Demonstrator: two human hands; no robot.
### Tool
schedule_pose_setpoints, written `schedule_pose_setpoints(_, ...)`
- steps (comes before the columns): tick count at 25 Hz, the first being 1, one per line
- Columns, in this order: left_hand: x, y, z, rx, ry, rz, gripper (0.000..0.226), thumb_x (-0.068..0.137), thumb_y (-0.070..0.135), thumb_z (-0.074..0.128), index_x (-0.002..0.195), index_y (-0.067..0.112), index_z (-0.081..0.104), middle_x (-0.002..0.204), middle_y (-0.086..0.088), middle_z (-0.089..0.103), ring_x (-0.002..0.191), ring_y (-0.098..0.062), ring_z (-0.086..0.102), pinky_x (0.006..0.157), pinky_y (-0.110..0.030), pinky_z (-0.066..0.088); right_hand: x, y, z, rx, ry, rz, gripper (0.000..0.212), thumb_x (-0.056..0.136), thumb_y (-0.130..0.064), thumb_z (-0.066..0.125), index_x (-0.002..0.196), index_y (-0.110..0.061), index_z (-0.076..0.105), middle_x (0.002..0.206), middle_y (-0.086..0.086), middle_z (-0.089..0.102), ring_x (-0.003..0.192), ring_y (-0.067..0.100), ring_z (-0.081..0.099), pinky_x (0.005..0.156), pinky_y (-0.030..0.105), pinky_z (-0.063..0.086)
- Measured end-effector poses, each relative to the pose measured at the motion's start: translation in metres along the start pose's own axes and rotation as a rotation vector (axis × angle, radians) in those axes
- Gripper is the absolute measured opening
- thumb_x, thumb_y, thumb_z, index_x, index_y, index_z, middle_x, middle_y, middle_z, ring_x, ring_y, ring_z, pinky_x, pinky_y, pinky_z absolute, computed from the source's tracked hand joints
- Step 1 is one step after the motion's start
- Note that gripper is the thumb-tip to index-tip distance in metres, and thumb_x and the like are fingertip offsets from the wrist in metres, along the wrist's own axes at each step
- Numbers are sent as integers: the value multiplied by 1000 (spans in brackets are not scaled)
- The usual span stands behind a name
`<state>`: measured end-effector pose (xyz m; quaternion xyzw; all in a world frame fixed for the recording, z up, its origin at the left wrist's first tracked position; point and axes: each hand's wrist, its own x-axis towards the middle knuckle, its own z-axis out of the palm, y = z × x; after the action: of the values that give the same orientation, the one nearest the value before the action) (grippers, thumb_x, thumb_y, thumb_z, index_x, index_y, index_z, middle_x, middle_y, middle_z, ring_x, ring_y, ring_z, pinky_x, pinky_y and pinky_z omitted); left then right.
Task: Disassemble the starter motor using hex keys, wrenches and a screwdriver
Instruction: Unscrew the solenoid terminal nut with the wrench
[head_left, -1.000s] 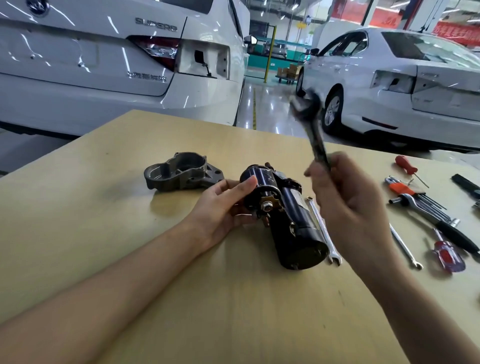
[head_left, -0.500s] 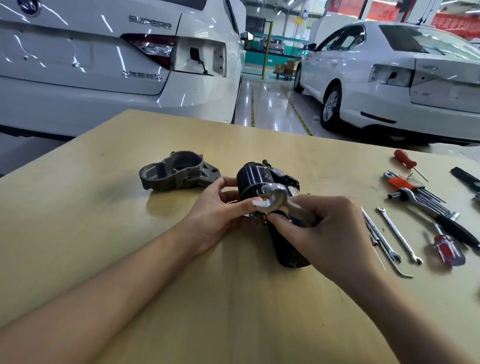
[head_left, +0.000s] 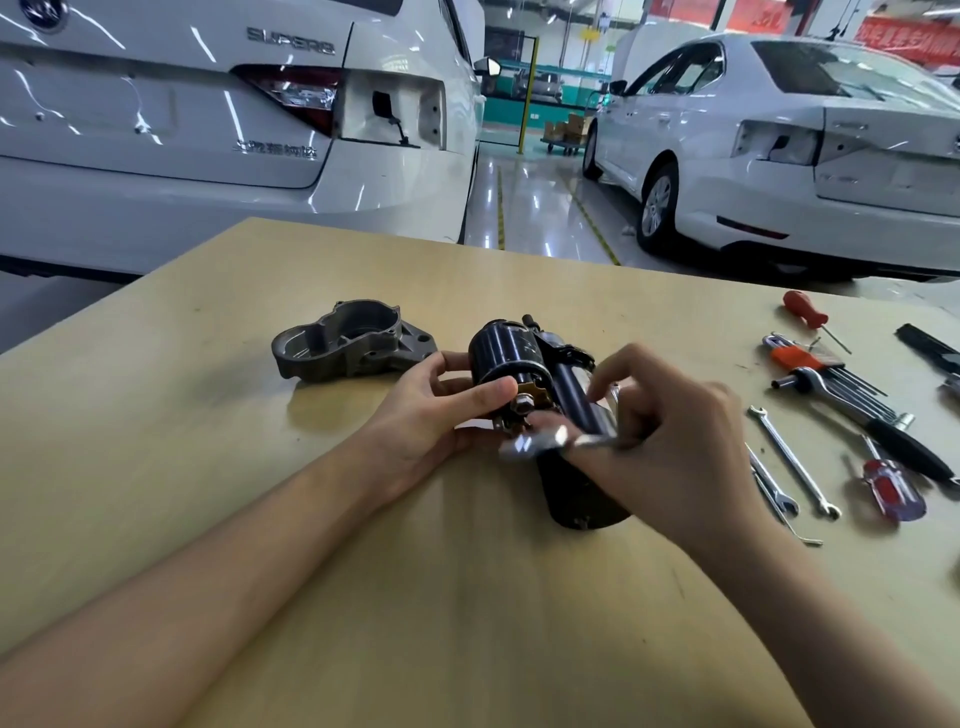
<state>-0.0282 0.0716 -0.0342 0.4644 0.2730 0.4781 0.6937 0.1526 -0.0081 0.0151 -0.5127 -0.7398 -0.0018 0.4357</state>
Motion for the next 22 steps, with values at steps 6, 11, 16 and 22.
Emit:
schedule_pose_setpoints(6, 0, 0, -3, 2, -48, -8, 70, 53, 7, 82, 115, 1, 51, 91, -12, 72, 83, -26, 70, 70, -40, 58, 15, 44, -18, -65, -125, 690, 24, 97, -37, 43, 83, -18, 44, 76, 5, 53, 68, 28, 51, 60, 35, 44)
schedule_pose_setpoints(11, -3, 4, 1, -14, -38, -19, 95, 35, 28, 97, 114, 2, 52, 92, -12, 71, 82, -25, 69, 71, -41, 59, 9, 57, -11, -363, -384, 694, 18, 84, -1, 43, 75, 11, 54, 74, 27, 61, 68, 41, 62, 57, 36, 49)
schedule_pose_setpoints(16, -4, 0, 5, 28, 23, 2, 71, 56, 17, 88, 115, 3, 51, 89, -9, 74, 80, -23, 71, 64, -37, 59, 8, 60, -8, -569, -453, 599, 21, 78, 2, 44, 61, -7, 36, 59, 10, 35, 52, 24, 30, 42, 30, 18)
schedule_pose_setpoints(22, -4, 3, -3, 24, -50, -32, 57, 62, -7, 71, 116, 1, 52, 93, -15, 71, 87, -29, 68, 84, -46, 55, 2, 64, 0, -522, -360, 567, 7, 91, -9, 43, 95, -7, 49, 87, 12, 54, 78, 30, 43, 54, 35, 26)
